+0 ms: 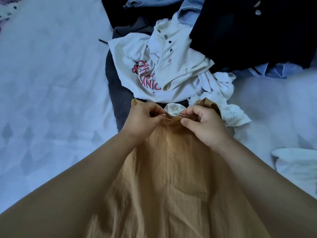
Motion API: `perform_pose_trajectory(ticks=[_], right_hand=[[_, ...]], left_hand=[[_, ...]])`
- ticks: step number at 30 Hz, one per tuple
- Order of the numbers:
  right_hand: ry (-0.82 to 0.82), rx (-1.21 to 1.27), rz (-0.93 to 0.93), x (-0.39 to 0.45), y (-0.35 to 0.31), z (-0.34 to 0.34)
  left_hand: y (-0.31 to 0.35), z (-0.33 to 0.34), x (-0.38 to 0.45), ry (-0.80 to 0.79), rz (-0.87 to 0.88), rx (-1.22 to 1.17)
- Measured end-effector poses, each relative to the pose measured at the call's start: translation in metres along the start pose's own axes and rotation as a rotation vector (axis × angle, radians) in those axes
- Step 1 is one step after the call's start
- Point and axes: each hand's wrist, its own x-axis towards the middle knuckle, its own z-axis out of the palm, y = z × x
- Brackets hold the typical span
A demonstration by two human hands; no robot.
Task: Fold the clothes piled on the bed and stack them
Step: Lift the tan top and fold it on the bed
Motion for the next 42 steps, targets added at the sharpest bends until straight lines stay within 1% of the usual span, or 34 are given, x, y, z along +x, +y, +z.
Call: perform_pose_trajectory(ticks=[2, 6, 9, 13, 17, 22, 28, 31, 34, 38, 42], right_hand=[[-0.028, 0.072, 0.035, -0.002, 0.000, -0.001], [0.000, 0.012, 0.033, -0.001, 0.000, 0.000], [0.028, 0.036, 0.030, -0.002, -0.002, 0.004], [-0.017, 0.144, 0.015, -0.005, -0.006, 0.008], [-0.010, 0.064, -0.014, -0.007, -0.009, 0.009], [0.032, 0.030, -0.024, -0.008, -0.010, 0.011], [0.062, -0.058, -0.107, -0.009, -0.011, 0.016], [0.104, -0.105, -0.103, -0.008, -0.009, 0.018], [0.167, -0.108, -0.101, -0.008, -0.007, 0.020], [0.182, -0.127, -0.079, -0.008, -0.007, 0.024], [0.171, -0.145, -0.058, -0.009, -0.005, 0.027]], left_hand=[[0.000, 0.000, -0.002, 0.012, 0.040, -0.010], [0.004, 0.000, -0.004, 0.007, 0.155, 0.009], [0.006, 0.001, -0.006, 0.001, 0.215, 0.002], [0.009, 0.004, -0.008, 0.012, 0.150, -0.052], [0.011, 0.005, -0.007, -0.008, 0.080, -0.088], [0.011, 0.005, -0.009, -0.001, 0.080, -0.075], [0.010, 0.007, -0.009, 0.005, 0.058, -0.092], [0.012, 0.008, -0.010, 0.014, 0.037, -0.121], [0.013, 0.009, -0.012, 0.008, 0.055, -0.124], [0.010, 0.009, -0.011, 0.014, 0.038, -0.177], [0.009, 0.005, -0.012, -0.067, 0.045, -0.211]])
